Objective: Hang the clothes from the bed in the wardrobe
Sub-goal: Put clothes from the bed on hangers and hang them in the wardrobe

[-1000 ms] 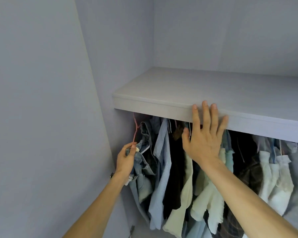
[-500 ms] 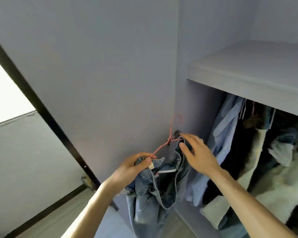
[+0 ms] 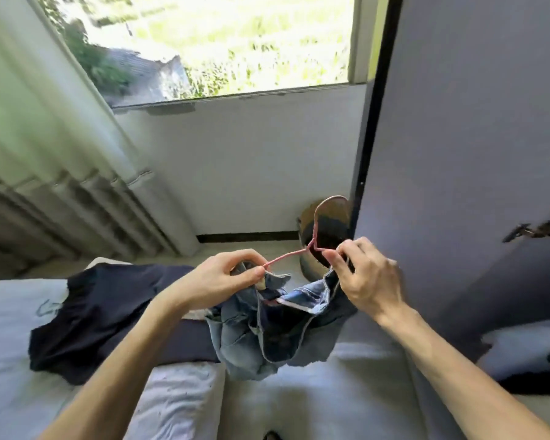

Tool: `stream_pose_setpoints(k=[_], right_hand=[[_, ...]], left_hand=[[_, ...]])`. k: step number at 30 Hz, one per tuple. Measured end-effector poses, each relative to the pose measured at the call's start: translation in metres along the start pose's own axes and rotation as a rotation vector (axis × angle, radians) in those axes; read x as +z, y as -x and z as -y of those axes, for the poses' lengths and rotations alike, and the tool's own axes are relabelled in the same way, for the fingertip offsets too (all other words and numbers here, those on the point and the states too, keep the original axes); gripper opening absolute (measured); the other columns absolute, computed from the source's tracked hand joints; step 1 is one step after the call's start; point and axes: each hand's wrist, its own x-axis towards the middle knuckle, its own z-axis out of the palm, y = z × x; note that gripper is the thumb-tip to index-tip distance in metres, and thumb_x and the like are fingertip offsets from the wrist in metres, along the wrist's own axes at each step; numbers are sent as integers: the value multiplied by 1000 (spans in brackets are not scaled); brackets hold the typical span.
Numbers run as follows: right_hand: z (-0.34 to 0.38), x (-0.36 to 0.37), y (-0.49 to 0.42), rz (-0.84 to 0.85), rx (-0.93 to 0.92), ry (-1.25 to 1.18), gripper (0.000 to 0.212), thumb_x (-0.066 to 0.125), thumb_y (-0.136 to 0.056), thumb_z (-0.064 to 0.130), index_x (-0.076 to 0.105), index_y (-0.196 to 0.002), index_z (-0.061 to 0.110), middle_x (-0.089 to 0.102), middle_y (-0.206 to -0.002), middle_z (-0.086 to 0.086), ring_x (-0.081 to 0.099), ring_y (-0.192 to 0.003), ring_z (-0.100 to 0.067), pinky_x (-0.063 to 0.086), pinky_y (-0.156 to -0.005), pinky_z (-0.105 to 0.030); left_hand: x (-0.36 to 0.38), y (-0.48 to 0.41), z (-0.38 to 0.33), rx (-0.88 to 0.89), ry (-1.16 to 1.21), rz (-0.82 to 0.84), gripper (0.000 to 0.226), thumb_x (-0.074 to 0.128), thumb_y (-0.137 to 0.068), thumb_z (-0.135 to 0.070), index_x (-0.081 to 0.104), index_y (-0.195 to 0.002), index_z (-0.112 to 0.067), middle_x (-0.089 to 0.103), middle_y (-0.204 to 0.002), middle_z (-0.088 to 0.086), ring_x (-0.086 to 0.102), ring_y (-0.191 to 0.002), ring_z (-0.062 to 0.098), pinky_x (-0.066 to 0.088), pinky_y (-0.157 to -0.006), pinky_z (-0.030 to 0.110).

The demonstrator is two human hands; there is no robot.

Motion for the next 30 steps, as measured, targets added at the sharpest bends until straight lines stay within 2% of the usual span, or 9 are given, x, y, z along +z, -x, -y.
stream_pose_setpoints(k=[5,8,12,17,21,23,26,28,30], right_hand=[[92,37,-22,-12,-111,-58,51,34,-94,73,61,-91,30,58,-91,10,63,-61,-22,52,-52,-36],[133,56,-33,-40,-167,-59,47,42,-95,69,65,-93,28,61,-92,7,64,-64,-22,46,-53,-30],[163,70,-44,-23,-186,-140,42,52,-93,63,67,-96,24,61,-95,5,64,-68,-21,36,-59,-26],[172,88,-56,-67,-72,-377,48,65,-87,61,62,-116,23,54,-117,2,55,-81,-13,42,-70,-25],[146,108,-54,-193,164,-617,59,46,-95,56,49,-132,10,42,-135,-8,54,-88,-4,37,-80,-10],[120,127,-52,-41,325,-639,58,35,-100,52,49,-134,8,46,-138,-13,46,-100,3,30,-90,-13],[85,164,-58,286,373,-547,68,18,-93,67,58,-125,23,59,-131,-8,50,-121,-22,38,-102,-42],[78,184,-68,460,391,-520,75,23,-88,74,51,-140,28,54,-143,-4,47,-132,-28,35,-110,-50],[79,201,-78,583,404,-557,76,42,-90,72,35,-152,29,43,-155,-2,40,-141,-25,30,-117,-49]], left_hand=[[-36,41,34,-69,-48,-236,12,57,-97,-40,65,-92,-34,66,-79,-18,59,-72,6,48,-72,24],[-48,47,46,-71,28,-362,10,57,-97,-44,61,-105,-42,61,-71,-7,54,-62,6,48,-65,23],[-63,55,55,-42,52,-429,17,57,-96,-48,66,-111,-49,40,-53,-7,40,-52,12,39,-59,28],[-68,47,67,-51,146,-538,17,61,-94,-49,72,-108,-47,35,-48,-7,30,-47,13,31,-51,30],[-66,39,69,-57,257,-583,17,63,-95,-43,73,-109,-42,33,-45,-8,26,-44,11,25,-46,25],[-73,34,68,-70,265,-606,17,63,-95,-44,74,-108,-42,29,-45,-9,25,-43,11,24,-47,24],[-93,29,65,-51,285,-663,18,62,-95,-47,74,-107,-43,27,-49,-9,23,-45,12,23,-47,26],[-111,26,64,-51,293,-723,18,63,-94,-48,74,-106,-44,27,-53,-4,22,-46,14,22,-45,25],[-132,26,65,-71,304,-791,18,63,-93,-47,75,-106,-42,27,-55,-1,22,-44,15,21,-40,21]])
